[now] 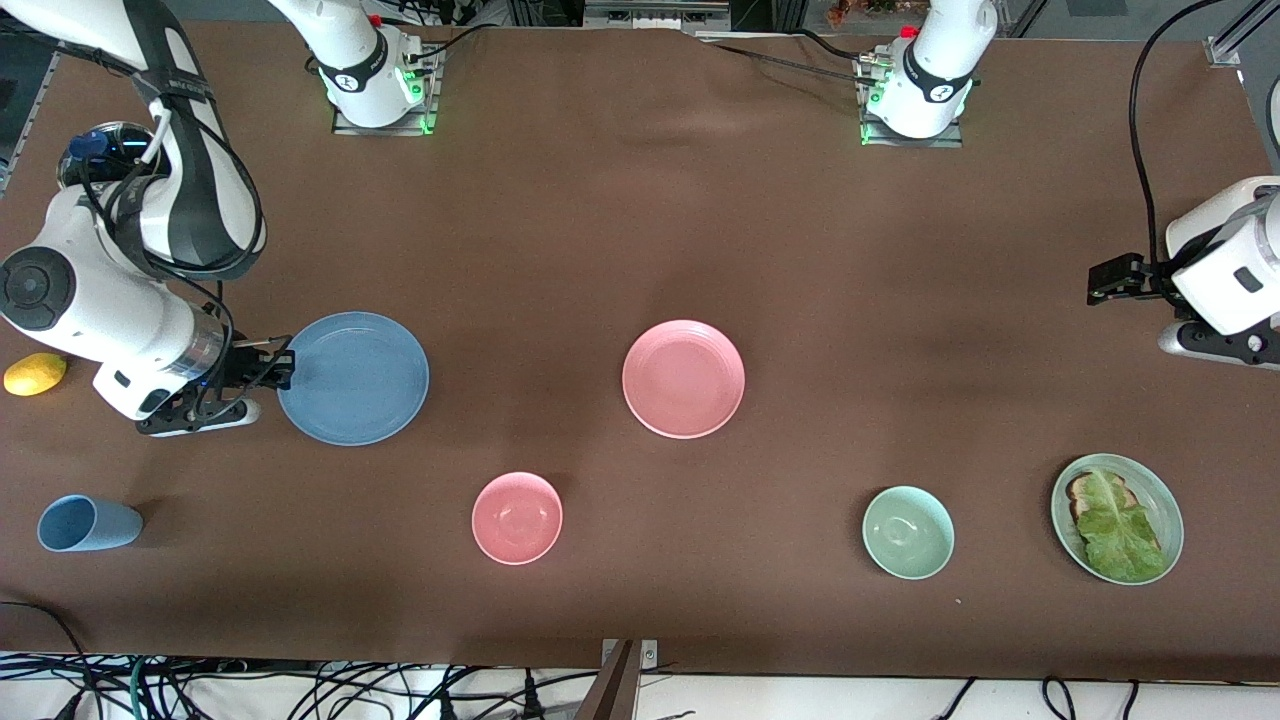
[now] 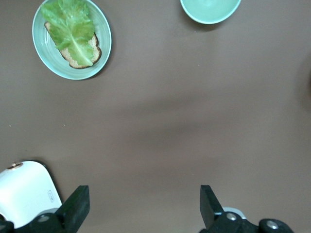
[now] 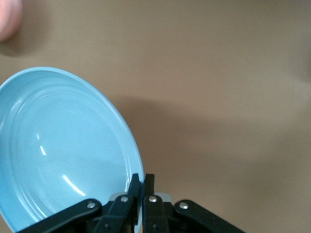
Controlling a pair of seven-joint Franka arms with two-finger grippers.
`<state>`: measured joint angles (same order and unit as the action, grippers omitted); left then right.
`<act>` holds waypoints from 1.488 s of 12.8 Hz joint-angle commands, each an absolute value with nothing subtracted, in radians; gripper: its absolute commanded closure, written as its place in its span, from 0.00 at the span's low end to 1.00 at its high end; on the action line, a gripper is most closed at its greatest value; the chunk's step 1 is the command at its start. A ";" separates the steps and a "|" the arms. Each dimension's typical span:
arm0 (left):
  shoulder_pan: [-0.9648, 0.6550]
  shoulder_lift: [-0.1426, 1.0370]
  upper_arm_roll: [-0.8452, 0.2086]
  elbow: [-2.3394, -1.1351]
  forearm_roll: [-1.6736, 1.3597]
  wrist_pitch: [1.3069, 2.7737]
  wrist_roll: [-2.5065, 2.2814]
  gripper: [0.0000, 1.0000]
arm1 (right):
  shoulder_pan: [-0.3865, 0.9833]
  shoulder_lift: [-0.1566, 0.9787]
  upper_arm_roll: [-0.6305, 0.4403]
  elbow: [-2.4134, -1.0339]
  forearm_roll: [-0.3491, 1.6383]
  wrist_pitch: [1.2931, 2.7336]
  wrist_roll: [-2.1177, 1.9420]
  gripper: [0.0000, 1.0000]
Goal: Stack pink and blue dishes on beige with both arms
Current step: 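Carry the blue bowl with the right gripper onto the pink bowl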
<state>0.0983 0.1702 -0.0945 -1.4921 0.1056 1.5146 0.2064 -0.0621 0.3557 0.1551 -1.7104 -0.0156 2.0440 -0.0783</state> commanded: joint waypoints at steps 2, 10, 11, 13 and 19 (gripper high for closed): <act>0.008 0.068 -0.017 -1.568 0.110 1.539 0.261 0.00 | 0.029 0.374 0.169 -1.654 0.026 2.017 0.068 1.00; -0.014 0.069 0.023 -1.591 0.002 1.571 0.172 0.00 | 0.408 0.590 0.167 -1.433 0.015 2.094 0.722 1.00; -0.014 0.069 0.023 -1.592 0.003 1.571 0.155 0.00 | 0.440 0.610 0.166 -1.433 0.014 2.138 0.776 1.00; -0.009 0.072 0.021 -1.592 0.000 1.569 0.138 0.00 | 0.507 0.644 0.164 -1.434 -0.006 2.181 0.907 1.00; -0.002 0.074 0.021 -1.585 0.000 1.563 0.141 0.00 | 0.574 0.675 0.166 -1.457 -0.071 2.191 1.118 1.00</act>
<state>-0.0005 0.0917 0.0149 -1.5702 0.0187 1.5576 0.1447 0.5643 0.6668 0.1718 -1.4732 -0.0552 2.1983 1.0717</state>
